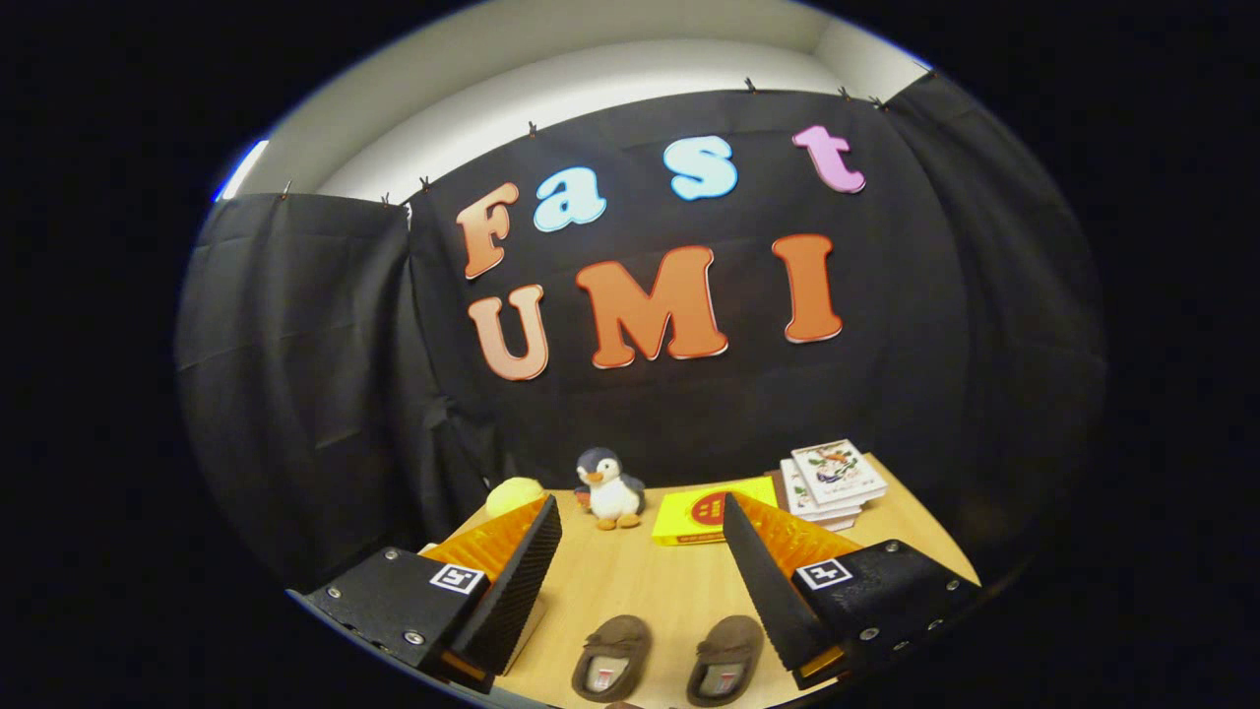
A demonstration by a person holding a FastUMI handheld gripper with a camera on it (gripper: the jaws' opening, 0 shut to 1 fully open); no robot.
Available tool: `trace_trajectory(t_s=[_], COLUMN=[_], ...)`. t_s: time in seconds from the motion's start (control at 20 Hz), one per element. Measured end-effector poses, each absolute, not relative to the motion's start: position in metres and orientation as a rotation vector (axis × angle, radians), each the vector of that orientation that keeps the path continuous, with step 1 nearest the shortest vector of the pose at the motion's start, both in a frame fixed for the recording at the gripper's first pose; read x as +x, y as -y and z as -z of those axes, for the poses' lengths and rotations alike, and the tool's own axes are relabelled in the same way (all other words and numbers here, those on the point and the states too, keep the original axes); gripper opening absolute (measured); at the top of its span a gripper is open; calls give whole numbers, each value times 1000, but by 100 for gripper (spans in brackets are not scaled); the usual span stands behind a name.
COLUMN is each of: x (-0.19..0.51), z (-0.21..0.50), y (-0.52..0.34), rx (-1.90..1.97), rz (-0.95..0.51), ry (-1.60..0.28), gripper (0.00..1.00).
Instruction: Open the storage box then place both shoes into the box .Put the left shoe in first, then the right shoe, with the right side of both shoes facing outward in a uniform manner.
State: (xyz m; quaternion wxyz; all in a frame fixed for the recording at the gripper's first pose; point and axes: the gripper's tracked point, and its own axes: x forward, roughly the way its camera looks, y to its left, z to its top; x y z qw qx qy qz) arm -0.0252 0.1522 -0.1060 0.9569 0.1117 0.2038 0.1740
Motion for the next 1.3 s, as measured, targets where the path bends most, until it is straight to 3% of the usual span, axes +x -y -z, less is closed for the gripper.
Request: trace_trajectory(t_s=[0.6,1.3], x=[-60,-149], z=[205,318], y=[-262,-369], rx=[419,555], rz=[-543,-791], ry=[-817,-1274], gripper=[98,97])
